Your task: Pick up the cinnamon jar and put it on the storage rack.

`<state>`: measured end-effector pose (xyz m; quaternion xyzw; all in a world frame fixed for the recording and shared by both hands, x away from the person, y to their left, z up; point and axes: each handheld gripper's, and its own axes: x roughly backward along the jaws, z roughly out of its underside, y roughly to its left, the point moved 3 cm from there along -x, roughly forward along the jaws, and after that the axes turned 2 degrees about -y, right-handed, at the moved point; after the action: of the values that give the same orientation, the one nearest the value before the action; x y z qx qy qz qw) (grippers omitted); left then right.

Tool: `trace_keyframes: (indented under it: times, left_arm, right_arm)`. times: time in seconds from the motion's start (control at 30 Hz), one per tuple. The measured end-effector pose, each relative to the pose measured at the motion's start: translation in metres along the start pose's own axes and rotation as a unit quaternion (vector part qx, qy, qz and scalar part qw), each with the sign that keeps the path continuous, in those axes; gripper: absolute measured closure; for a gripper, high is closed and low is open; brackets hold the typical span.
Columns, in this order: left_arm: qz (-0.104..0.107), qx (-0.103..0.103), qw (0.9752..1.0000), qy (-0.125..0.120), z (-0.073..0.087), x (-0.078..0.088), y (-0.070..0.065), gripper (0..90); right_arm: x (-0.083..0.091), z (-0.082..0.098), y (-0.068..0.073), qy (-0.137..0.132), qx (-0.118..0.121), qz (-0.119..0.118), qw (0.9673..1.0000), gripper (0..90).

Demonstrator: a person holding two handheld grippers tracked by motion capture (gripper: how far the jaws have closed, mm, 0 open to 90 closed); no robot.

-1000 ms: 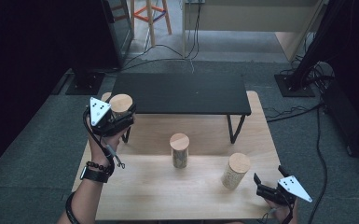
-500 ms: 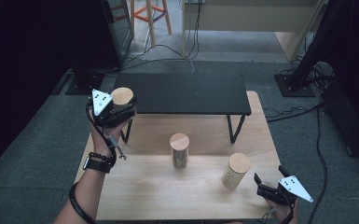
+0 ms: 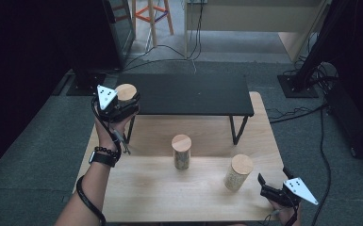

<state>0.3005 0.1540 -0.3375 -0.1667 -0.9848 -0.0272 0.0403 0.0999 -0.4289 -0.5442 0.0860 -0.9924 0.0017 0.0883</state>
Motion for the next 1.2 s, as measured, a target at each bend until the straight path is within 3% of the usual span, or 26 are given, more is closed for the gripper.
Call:
trace_keyframes:
  times: [0.17,0.6,1.2]
  left_arm:
    - [-0.006,0.0,1.0,0.002,0.0,-0.007,0.001,23.6]
    - [-0.016,0.001,0.9998,0.008,0.003,-0.023,0.002,23.6]
    - [-0.022,0.028,0.9993,0.009,0.002,-0.043,0.008,23.6]
  right_arm:
    - [0.001,0.002,0.001,-0.007,-0.013,0.008,0.9999,0.0]
    - [-0.001,0.002,0.004,-0.008,-0.013,0.018,0.9997,0.0]
    - [-0.001,0.002,0.005,-0.006,-0.009,0.018,0.9998,0.0]
